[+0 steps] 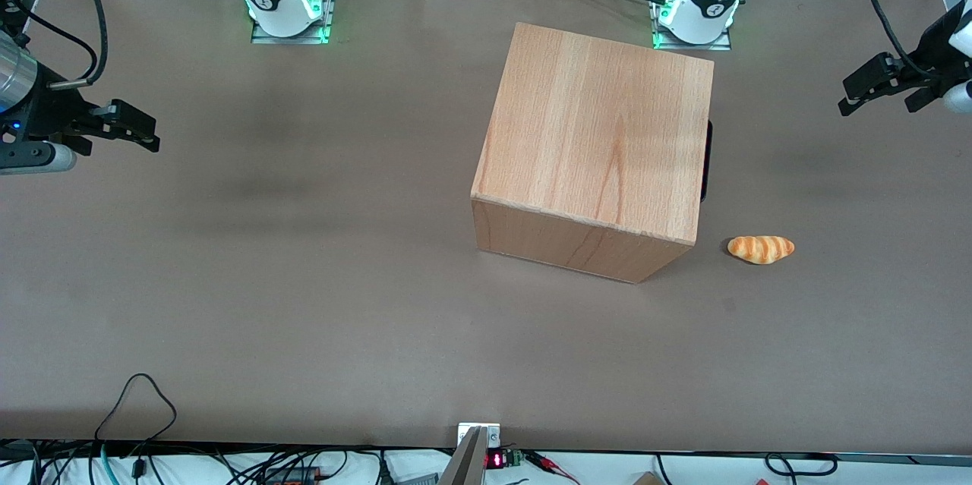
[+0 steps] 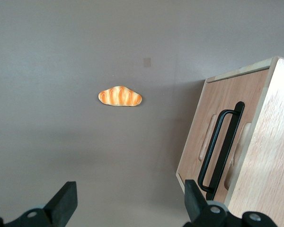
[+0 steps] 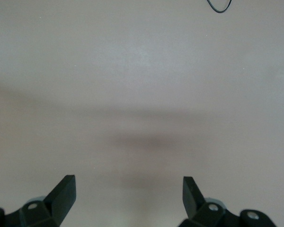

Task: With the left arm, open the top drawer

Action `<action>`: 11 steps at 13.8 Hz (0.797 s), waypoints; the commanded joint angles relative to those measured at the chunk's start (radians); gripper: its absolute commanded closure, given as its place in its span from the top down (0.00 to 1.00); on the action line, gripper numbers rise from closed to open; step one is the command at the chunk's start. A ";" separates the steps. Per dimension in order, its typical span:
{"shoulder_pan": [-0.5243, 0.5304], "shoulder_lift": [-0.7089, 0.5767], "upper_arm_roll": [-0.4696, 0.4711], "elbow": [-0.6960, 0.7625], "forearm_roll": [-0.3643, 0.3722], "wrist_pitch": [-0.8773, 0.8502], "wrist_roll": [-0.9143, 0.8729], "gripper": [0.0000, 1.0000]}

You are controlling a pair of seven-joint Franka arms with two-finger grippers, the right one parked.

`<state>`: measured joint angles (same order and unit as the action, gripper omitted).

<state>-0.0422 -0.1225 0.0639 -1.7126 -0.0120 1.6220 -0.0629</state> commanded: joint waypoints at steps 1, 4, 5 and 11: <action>-0.001 0.020 -0.002 0.044 0.027 -0.034 -0.001 1.00; -0.001 0.035 -0.006 0.068 0.030 -0.037 -0.003 1.00; -0.001 0.035 -0.003 0.070 0.030 -0.039 -0.002 1.00; -0.001 0.037 -0.004 0.071 0.029 -0.039 -0.002 1.00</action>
<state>-0.0422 -0.1068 0.0637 -1.6810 -0.0113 1.6073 -0.0640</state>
